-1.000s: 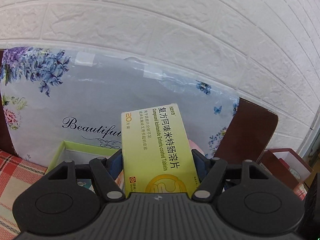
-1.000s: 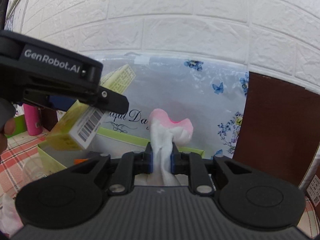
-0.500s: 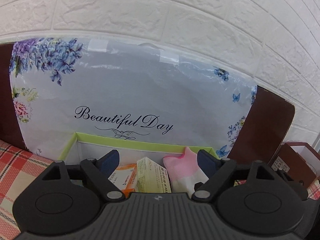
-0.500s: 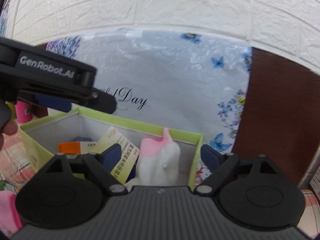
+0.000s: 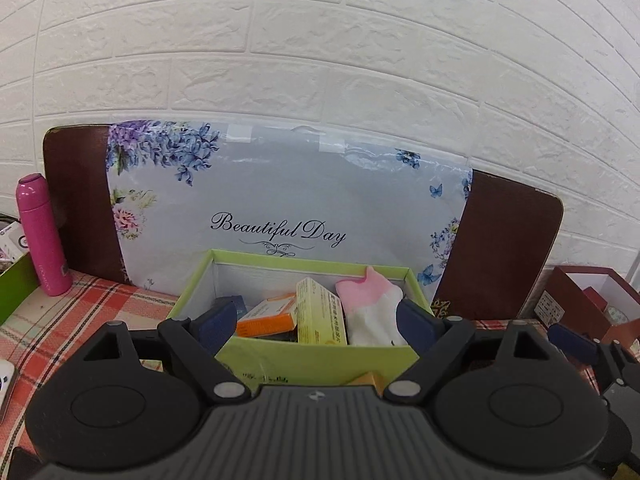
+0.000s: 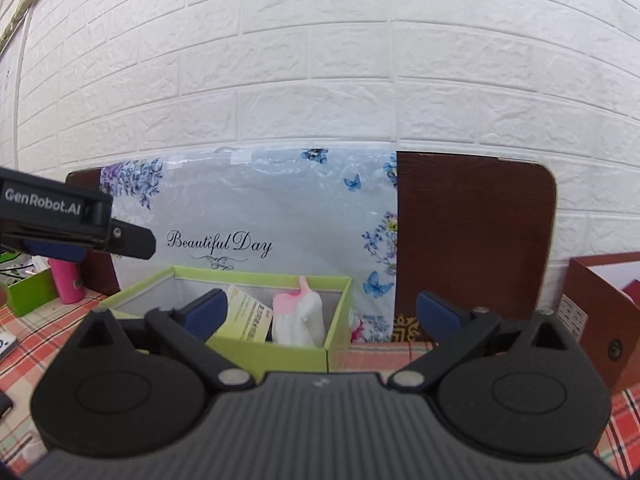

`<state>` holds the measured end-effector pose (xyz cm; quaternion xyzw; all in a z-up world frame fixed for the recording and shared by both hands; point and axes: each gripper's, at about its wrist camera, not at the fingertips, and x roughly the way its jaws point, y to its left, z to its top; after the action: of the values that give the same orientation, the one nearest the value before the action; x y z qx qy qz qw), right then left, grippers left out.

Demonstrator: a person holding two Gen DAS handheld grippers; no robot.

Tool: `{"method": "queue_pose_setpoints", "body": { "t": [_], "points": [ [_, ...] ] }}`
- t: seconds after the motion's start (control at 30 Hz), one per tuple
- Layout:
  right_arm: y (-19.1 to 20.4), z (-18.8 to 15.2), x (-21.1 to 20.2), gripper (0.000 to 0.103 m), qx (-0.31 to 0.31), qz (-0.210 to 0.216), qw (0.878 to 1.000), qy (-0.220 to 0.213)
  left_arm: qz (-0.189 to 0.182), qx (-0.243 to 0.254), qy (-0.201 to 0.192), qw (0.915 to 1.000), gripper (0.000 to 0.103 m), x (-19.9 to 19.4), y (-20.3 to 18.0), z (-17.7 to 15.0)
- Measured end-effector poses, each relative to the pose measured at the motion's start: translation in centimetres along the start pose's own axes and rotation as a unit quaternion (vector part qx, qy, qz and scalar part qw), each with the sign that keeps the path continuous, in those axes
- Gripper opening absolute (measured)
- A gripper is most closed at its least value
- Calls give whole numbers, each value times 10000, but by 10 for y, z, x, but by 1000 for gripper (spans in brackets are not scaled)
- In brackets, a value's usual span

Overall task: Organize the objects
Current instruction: 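Carry the glove and yellow box into the lime-green box and release, then grasp the small olive box with the right tool while the left tool grasps the gold box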

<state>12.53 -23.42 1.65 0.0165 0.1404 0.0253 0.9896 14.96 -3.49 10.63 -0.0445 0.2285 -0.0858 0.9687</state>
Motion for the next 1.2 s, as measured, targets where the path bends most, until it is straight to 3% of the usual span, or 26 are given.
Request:
{"method": "queue_pose_setpoints", "body": {
  "t": [0.23, 0.5, 0.6, 0.83, 0.9, 0.97, 1.0, 1.03, 1.1, 1.2],
  "points": [
    [7, -26, -45, 103, 116, -14, 9998, 143, -126, -197, 226, 9995, 90, -27, 12, -39],
    [3, -72, -73, 103, 421, -47, 9970, 641, -174, -252, 752, 9967, 90, -32, 23, -95],
    [1, -91, -79, 103, 499, -25, 9947, 904, -280, -115, 970, 9948, 90, -27, 21, -111],
    [-5, -126, -93, 103, 639, -129, 9889, 1337, -944, 319, 1309, 9864, 89, 10, 8, -128],
    [-7, -129, -96, 103, 778, -161, 9872, 1380, -888, 431, 1368, 9857, 89, 24, 3, -131],
    [-8, -130, -97, 103, 861, -144, 9866, 1377, -858, 559, 1447, 9842, 77, 35, 0, -134],
    [-8, -129, -98, 103, 850, -118, 9870, 1363, -907, 628, 1565, 9815, 57, 40, 0, -137],
    [-7, -129, -98, 103, 803, -110, 9872, 1371, -893, 680, 1661, 9797, 43, 43, 1, -140],
    [-3, -129, -96, 103, 656, -138, 9883, 1367, -935, 577, 1754, 9783, 37, 38, 6, -144],
    [3, -131, -85, 100, 542, -145, 9878, 1451, -763, 515, 1765, 9800, 36, 19, 11, -149]
  ]
}}
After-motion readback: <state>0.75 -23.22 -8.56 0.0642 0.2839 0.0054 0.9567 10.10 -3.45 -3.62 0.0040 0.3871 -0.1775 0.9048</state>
